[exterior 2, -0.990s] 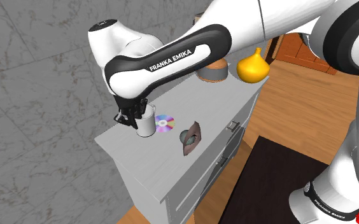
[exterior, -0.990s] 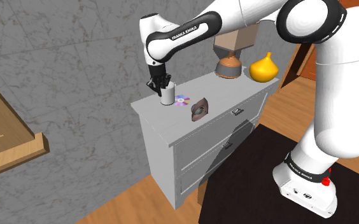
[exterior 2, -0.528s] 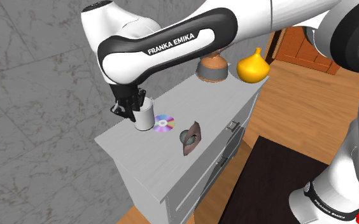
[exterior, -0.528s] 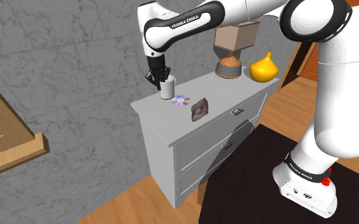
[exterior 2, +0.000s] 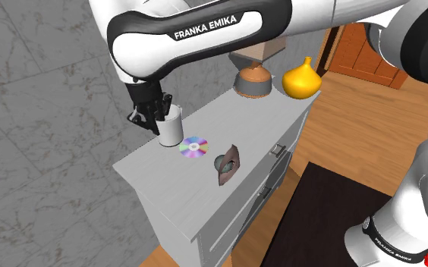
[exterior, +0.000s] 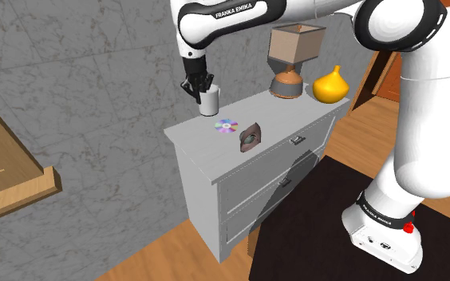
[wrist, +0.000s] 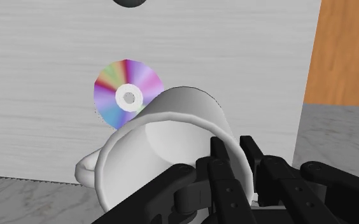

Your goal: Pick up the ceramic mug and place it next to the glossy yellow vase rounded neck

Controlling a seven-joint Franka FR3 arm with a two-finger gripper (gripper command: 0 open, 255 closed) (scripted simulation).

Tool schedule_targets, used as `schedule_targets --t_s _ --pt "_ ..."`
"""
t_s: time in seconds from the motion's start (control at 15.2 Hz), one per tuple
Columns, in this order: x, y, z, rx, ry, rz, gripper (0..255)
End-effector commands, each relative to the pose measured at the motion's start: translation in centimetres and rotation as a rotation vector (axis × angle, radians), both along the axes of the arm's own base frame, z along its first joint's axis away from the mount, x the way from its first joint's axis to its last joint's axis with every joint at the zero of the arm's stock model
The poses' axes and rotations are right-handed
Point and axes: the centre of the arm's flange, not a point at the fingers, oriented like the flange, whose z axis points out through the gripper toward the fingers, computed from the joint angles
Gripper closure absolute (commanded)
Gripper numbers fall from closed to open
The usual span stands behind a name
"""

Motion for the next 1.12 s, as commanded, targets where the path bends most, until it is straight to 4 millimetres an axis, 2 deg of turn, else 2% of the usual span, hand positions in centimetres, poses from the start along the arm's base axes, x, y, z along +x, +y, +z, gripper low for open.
schedule_targets --t_s 0.0,1.06 --pt "-0.1 0.0 1.2 0.0 0.0 0.0 255" --pt "-0.1 0.0 9.6 0.0 0.0 0.0 255"
